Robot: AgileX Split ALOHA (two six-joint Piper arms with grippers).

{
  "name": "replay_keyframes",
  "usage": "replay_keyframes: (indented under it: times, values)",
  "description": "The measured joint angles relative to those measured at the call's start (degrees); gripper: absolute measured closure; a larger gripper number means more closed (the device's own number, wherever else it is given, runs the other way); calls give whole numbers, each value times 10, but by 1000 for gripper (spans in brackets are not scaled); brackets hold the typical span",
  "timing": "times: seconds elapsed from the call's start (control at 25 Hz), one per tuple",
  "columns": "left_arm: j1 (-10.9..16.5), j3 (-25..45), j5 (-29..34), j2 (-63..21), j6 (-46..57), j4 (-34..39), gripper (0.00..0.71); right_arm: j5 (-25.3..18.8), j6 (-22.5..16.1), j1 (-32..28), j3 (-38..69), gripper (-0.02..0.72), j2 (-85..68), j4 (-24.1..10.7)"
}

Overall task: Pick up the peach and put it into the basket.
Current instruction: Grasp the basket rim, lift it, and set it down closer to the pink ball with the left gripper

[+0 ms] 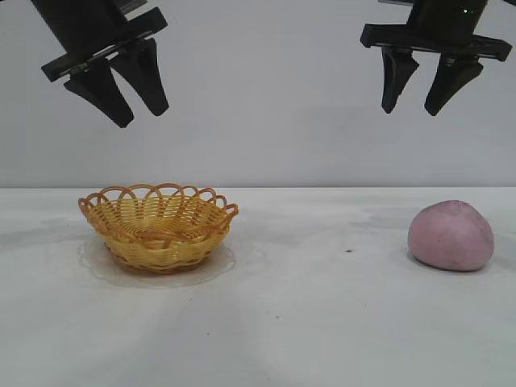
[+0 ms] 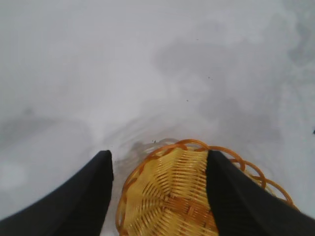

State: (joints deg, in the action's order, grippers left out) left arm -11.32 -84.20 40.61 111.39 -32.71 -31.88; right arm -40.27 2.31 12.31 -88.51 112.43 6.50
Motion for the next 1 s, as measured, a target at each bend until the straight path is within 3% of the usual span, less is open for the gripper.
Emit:
replay_keyframes:
  times: [0.6,1.0]
  values:
    - [0,0,18,0,-1,3,350,-5,0,0,0,318,0,-1]
    - [0,-62,134,1,-20,141,350,-5,0,0,0,318,0,-3]
